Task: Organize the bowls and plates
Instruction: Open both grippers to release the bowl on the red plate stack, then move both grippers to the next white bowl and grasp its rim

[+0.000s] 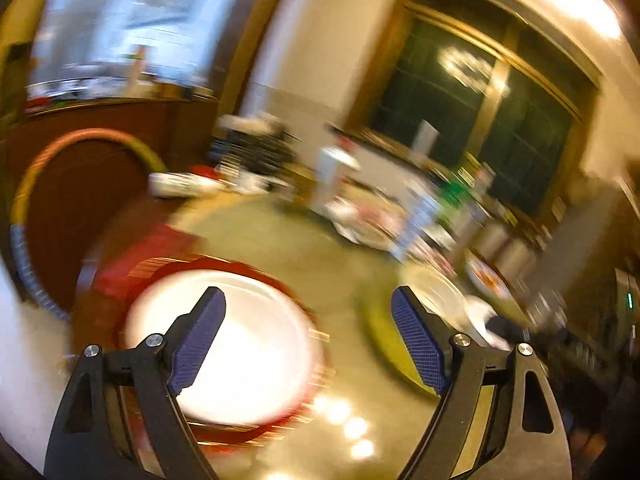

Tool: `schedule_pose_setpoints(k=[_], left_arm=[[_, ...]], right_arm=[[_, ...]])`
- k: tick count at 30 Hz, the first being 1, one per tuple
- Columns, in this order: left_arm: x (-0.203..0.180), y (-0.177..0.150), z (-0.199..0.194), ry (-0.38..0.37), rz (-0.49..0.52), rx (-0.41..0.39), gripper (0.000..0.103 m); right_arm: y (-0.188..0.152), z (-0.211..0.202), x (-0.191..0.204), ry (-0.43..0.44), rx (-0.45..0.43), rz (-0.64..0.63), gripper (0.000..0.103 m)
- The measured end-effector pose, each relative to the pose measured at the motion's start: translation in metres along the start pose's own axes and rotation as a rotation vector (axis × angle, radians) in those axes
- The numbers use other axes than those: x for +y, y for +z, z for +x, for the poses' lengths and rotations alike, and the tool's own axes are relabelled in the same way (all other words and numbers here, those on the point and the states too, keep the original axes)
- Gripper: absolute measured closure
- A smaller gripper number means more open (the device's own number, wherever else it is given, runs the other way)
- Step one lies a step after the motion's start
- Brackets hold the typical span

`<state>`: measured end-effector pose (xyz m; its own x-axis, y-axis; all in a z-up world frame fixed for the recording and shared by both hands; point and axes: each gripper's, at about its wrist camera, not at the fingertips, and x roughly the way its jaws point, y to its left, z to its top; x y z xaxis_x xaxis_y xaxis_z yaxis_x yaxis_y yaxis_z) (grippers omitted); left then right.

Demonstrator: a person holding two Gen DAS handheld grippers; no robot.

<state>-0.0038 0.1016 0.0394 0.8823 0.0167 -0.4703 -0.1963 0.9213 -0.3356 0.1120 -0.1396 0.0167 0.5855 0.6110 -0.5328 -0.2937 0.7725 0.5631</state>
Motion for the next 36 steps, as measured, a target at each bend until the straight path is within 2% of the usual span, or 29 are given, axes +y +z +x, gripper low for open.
schedule_pose_setpoints(k=[4,8,12,18,22,25,31,33,34,35,36], left_arm=[[-0.074,-0.007,0.041,-0.148,0.135,0.178,0.018],[-0.135,-0.014,0.081,-0.188,0.204,0.286,0.018],[-0.178,-0.022,0.127,-0.186,0.18,0.403,0.018],[-0.218,-0.036,0.18,-0.141,0.128,0.482,0.018],[-0.238,-0.046,0.199,-0.129,0.122,0.514,0.018],[-0.249,-0.05,0.212,-0.116,0.127,0.523,0.018],[-0.257,-0.062,0.234,-0.074,0.134,0.542,0.018],[-0.257,-0.065,0.241,-0.054,0.134,0.547,0.018],[-0.256,-0.067,0.245,-0.045,0.132,0.553,0.018],[-0.256,-0.069,0.247,-0.044,0.134,0.556,0.023],[-0.257,-0.07,0.249,-0.045,0.153,0.55,0.063]], right_arm=[[0.035,-0.033,-0.054,-0.104,-0.02,0.058,0.026],[0.07,-0.053,-0.113,-0.208,-0.016,0.137,0.025],[0.098,-0.058,-0.159,-0.29,-0.003,0.193,0.025],[0.127,-0.041,-0.203,-0.352,0.051,0.208,0.028],[0.138,-0.021,-0.222,-0.399,0.11,0.187,0.036],[0.138,-0.011,-0.238,-0.422,0.141,0.196,0.041],[0.137,0.01,-0.248,-0.469,0.184,0.169,0.042],[0.135,0.016,-0.253,-0.481,0.194,0.177,0.048],[0.134,0.019,-0.254,-0.488,0.2,0.184,0.055],[0.133,0.023,-0.255,-0.499,0.213,0.185,0.069],[0.132,0.03,-0.256,-0.509,0.241,0.179,0.084]])
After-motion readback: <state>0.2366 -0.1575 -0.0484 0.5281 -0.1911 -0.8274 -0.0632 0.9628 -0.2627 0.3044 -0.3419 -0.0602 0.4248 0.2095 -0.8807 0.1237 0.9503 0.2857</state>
